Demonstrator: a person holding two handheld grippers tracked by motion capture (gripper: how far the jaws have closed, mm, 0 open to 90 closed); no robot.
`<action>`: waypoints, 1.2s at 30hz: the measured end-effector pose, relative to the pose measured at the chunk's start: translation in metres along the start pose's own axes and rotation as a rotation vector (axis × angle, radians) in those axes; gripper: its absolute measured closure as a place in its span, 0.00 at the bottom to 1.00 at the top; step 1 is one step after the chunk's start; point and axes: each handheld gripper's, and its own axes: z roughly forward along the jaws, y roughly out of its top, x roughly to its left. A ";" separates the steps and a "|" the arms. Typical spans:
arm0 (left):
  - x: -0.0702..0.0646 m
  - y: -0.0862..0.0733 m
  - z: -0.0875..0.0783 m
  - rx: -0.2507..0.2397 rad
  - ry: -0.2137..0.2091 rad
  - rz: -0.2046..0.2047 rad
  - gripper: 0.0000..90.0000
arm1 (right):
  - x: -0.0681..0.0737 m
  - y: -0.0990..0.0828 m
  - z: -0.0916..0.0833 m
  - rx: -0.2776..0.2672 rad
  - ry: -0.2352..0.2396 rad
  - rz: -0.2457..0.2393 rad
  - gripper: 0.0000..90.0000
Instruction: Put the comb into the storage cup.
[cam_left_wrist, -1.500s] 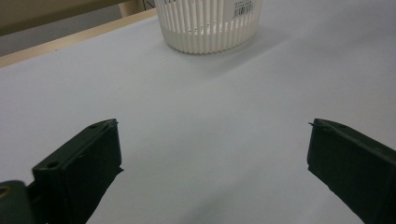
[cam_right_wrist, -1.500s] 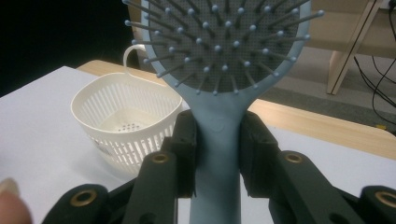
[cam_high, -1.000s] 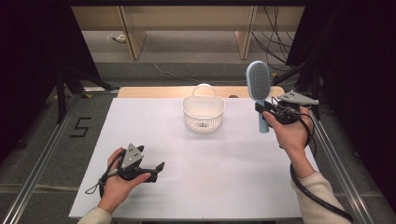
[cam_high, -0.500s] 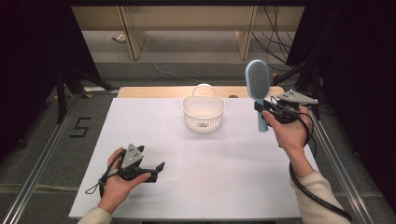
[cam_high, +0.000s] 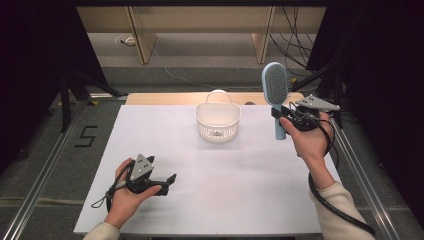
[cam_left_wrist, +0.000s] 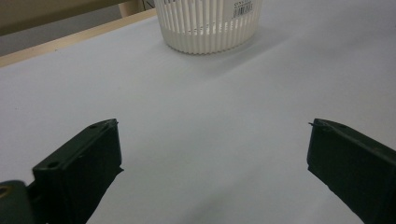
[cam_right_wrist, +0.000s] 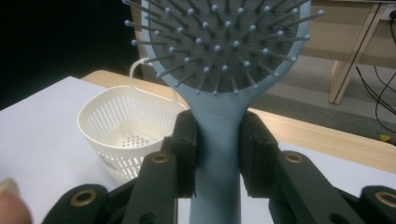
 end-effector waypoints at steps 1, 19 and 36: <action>0.000 0.000 0.000 0.001 0.000 0.000 0.03 | 0.000 0.000 0.000 -0.001 0.001 -0.001 0.79; 0.000 0.000 0.000 0.000 0.000 0.000 0.03 | 0.003 0.003 0.003 -0.011 0.004 -0.005 0.79; 0.000 0.000 0.000 -0.001 0.001 0.000 0.03 | 0.005 0.005 0.006 -0.026 0.002 -0.011 0.79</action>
